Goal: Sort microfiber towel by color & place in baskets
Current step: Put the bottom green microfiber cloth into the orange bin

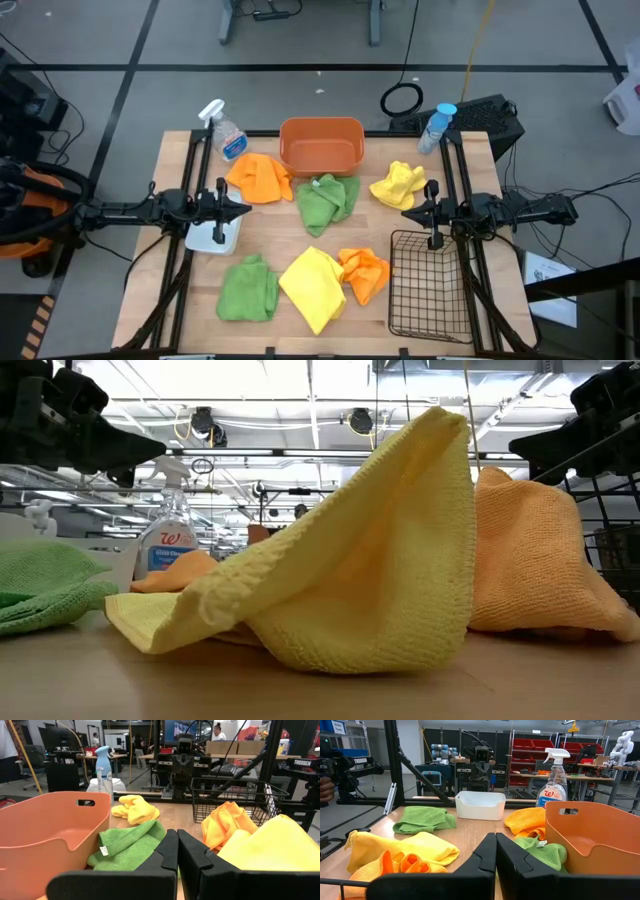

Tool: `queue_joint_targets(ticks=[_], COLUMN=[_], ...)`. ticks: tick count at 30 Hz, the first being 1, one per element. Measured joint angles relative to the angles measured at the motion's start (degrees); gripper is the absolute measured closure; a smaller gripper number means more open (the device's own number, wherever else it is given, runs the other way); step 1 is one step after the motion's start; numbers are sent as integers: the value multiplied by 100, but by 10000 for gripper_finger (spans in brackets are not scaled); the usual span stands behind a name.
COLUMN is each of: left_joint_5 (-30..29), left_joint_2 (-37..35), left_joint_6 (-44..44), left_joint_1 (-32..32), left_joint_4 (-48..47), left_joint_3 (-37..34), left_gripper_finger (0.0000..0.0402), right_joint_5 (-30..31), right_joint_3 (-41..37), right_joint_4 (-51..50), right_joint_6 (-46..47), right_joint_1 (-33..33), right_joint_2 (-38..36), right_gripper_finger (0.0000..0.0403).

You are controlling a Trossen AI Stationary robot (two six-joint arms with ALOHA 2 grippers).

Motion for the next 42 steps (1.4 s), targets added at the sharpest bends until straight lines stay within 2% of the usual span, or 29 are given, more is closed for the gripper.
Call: queue_joint_targets(ticks=[17, 30, 35, 42], left_joint_5=[-63, -172, -278, -302], left_joint_2=[8, 117, 465, 1241], left_joint_6=[-29, -4, 11, 16], left_joint_1=[0, 0, 0, 0], left_joint_4=[-63, -724, -1039, -1666], left_joint_3=[115, 1143, 1734, 2742], left_gripper_finger=[398, 398, 398, 398], right_joint_5=[16, 32, 29, 26], right_joint_3=[1, 0, 0, 0], right_joint_4=[0, 29, 33, 37], right_joint_6=[-92, -111, -103, 376], right_joint_1=[-1, -1, -2, -1], right_joint_2=[0, -1, 0, -1], right_gripper_finger=[403, 403, 403, 403])
